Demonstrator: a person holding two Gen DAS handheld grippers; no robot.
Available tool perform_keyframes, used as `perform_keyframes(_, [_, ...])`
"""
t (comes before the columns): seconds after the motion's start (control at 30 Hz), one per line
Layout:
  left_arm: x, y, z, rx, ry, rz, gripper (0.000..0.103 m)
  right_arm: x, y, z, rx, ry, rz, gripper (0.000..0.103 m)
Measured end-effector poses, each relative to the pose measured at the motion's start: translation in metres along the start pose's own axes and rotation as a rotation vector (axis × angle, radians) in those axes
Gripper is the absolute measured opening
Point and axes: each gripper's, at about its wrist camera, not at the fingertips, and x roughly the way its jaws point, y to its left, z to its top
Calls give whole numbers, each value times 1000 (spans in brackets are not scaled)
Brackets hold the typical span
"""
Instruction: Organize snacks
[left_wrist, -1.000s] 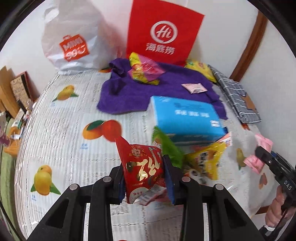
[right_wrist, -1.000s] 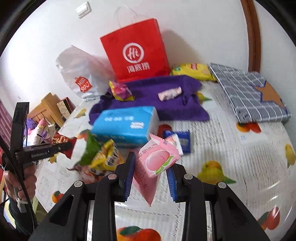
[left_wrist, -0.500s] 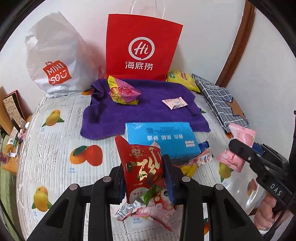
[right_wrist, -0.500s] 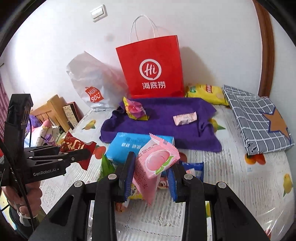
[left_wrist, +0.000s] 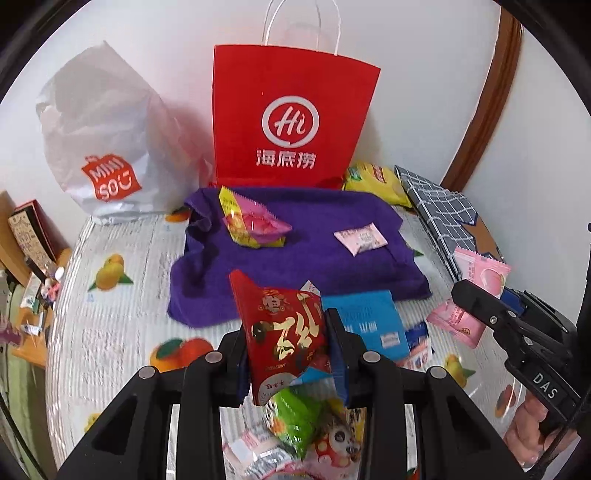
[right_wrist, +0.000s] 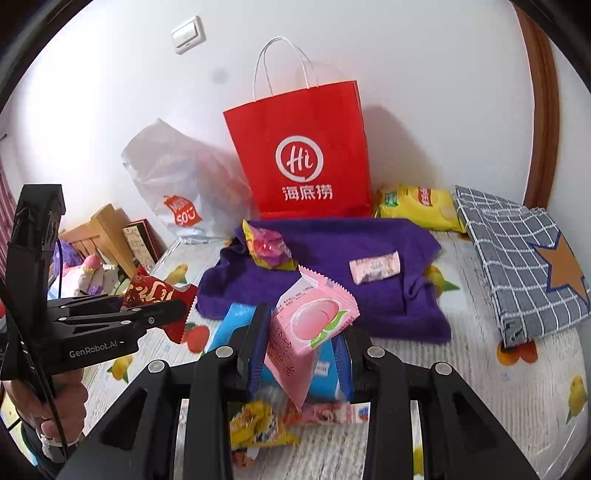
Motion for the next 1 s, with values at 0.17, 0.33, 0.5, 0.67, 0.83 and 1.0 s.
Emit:
perform_keyframes(0.17, [8,5,18,5,4,15,33,15,-9,16,-3,5,-32,33])
perform_keyframes(0.33, [18,10,35,9,1,27,33,30,-21,28,5,8,-57,33])
perform_keyframes(0.5, [36,20,47,3,16,33,33,48,-31,36,24,15,-66,33])
perform_keyframes(0.67, [62,32,59,13,50,64,33,73,-44,36,35,45,-93,33])
perform_keyframes(0.83, [89,46,68,5,94,92,33,97,-59,36,61,72,-108,33])
perform_keyframes(1.0, [106,51,79,3,104,96,33,120,-69,40,66,99,-124,33])
